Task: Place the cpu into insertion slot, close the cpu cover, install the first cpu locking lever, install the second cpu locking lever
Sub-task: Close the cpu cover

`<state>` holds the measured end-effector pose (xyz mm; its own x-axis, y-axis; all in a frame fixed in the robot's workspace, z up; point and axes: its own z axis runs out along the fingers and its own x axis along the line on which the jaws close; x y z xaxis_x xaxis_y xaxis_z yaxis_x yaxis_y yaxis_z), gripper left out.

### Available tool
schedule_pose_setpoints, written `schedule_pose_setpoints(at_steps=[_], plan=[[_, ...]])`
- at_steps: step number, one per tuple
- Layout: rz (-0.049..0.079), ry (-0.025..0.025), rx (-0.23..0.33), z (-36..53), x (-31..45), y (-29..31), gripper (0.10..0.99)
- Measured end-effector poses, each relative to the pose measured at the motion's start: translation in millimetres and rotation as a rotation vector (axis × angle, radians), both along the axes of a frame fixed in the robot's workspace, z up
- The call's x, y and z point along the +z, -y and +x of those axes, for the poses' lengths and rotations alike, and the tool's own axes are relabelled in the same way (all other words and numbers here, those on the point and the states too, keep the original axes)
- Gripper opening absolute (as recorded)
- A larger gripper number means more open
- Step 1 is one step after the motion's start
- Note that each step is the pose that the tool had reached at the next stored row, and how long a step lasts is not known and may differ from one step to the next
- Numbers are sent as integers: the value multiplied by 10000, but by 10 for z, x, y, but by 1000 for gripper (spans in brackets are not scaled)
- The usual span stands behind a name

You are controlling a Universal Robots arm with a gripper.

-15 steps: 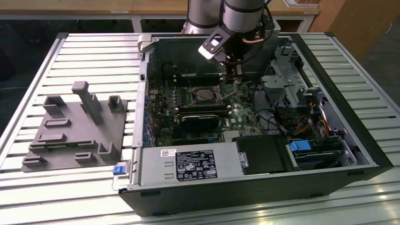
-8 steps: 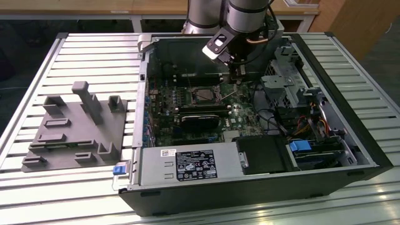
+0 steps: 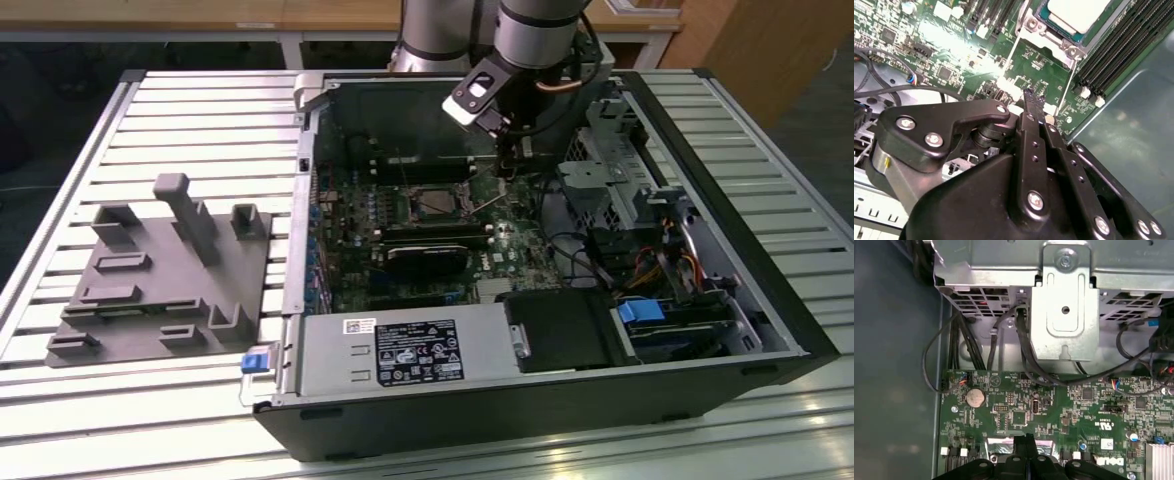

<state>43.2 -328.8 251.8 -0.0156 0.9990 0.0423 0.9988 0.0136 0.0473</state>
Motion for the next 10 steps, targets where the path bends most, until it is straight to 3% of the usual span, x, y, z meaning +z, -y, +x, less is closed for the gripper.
schedule_pose_setpoints(at_steps=[10], plan=[[0,-8,-1,114,-10,-27,106]])
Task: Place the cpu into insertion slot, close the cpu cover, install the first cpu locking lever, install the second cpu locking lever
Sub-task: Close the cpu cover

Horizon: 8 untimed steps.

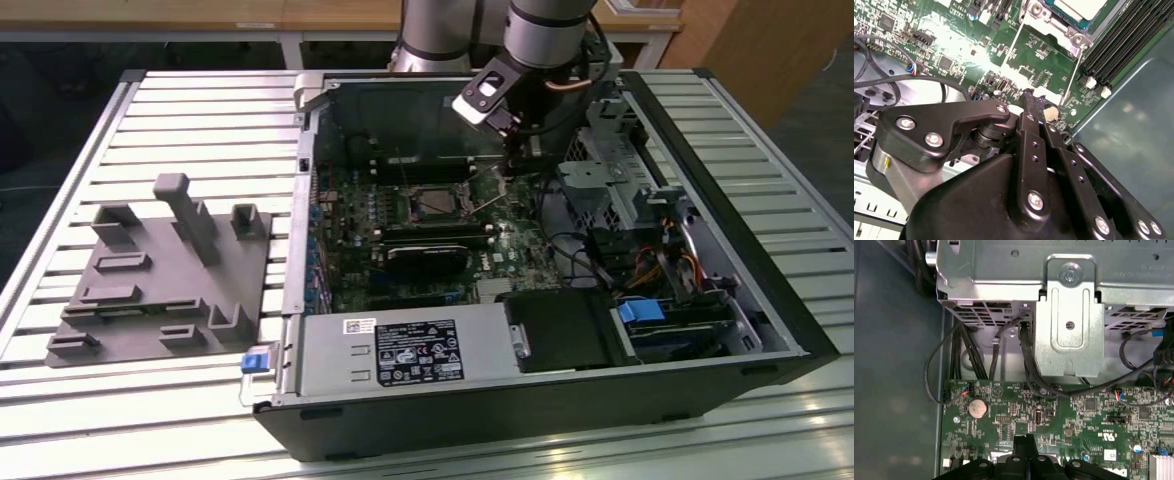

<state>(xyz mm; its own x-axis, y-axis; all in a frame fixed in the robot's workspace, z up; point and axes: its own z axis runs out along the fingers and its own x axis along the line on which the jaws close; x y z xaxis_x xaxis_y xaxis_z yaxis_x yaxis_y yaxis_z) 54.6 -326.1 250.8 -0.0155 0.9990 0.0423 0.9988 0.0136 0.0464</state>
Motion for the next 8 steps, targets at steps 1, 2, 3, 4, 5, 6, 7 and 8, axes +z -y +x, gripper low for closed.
schedule_pose_setpoints(at_steps=[1,2,3,4,5,6,7,8], plan=[[2,-4,1,9,-2,-3,106],[0,-9,1,16,-3,-4,106],[1,-12,1,24,-5,-6,106],[3,-14,1,32,-8,-10,106],[3,-15,1,40,-10,-13,106],[0,-17,1,51,-11,-14,106],[-1,-18,2,61,-13,-17,106],[0,-17,1,69,-15,-19,106]])
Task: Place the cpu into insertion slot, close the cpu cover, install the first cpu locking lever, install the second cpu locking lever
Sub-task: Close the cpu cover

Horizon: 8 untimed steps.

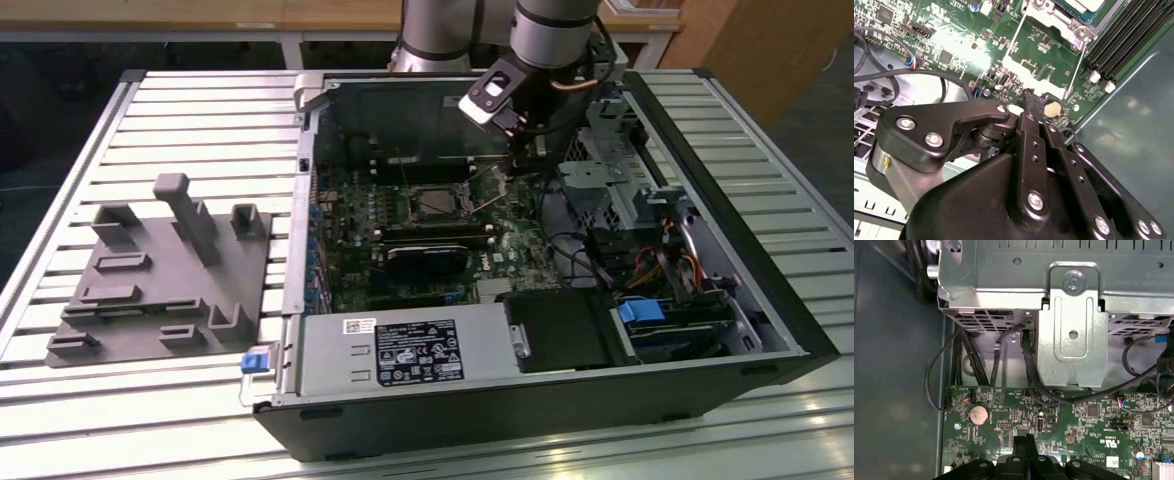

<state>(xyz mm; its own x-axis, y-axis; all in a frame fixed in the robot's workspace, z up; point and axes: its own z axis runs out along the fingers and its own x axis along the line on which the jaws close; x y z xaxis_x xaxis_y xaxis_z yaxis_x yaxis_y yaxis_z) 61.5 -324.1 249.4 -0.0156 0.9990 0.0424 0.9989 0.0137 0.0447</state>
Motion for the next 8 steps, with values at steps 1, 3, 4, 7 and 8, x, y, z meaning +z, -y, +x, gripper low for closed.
schedule_pose_setpoints(at_steps=[1,3,4,7,8], plan=[[1,1,0,5,-2,-2,106],[2,1,0,11,-9,-5,106],[3,1,0,16,-12,-7,106],[1,-1,0,27,-25,-13,106],[-1,-2,-1,30,-28,-15,106]])
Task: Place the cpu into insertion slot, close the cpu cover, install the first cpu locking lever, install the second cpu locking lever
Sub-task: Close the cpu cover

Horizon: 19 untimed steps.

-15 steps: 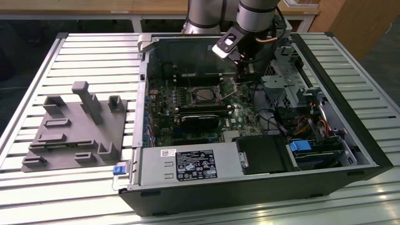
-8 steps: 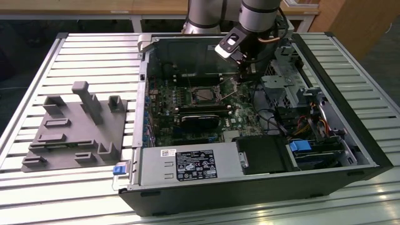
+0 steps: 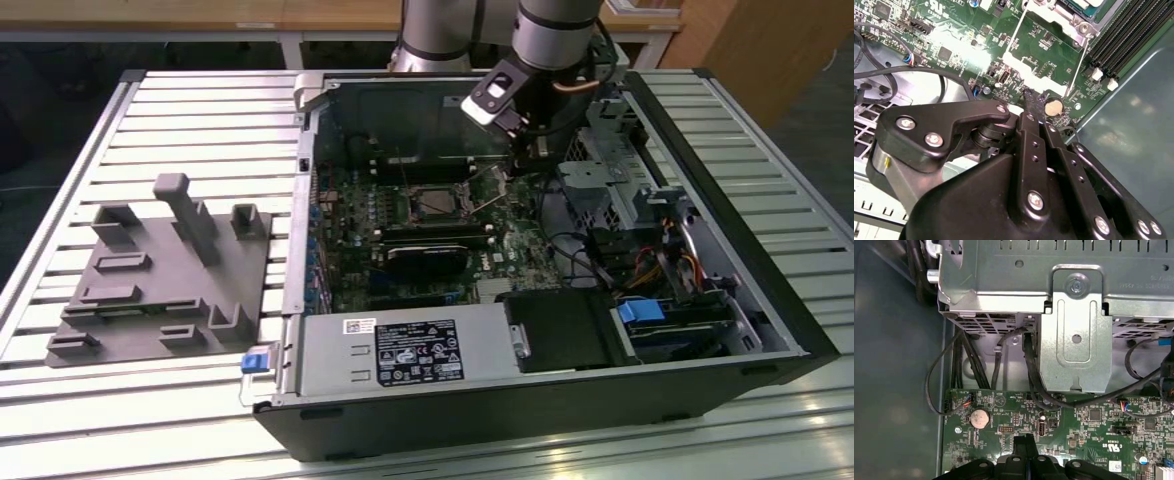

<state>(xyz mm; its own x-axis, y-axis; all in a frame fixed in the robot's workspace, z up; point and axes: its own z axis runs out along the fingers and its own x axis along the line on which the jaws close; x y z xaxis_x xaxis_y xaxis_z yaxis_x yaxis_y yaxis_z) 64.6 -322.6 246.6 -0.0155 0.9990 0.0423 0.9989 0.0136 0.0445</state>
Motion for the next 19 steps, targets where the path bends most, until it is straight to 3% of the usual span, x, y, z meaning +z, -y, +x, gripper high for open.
schedule_pose_setpoints(at_steps=[14,19], plan=[[-2,-5,0,12,-65,-40,106],[-3,-5,0,-58,-67,-42,106]])
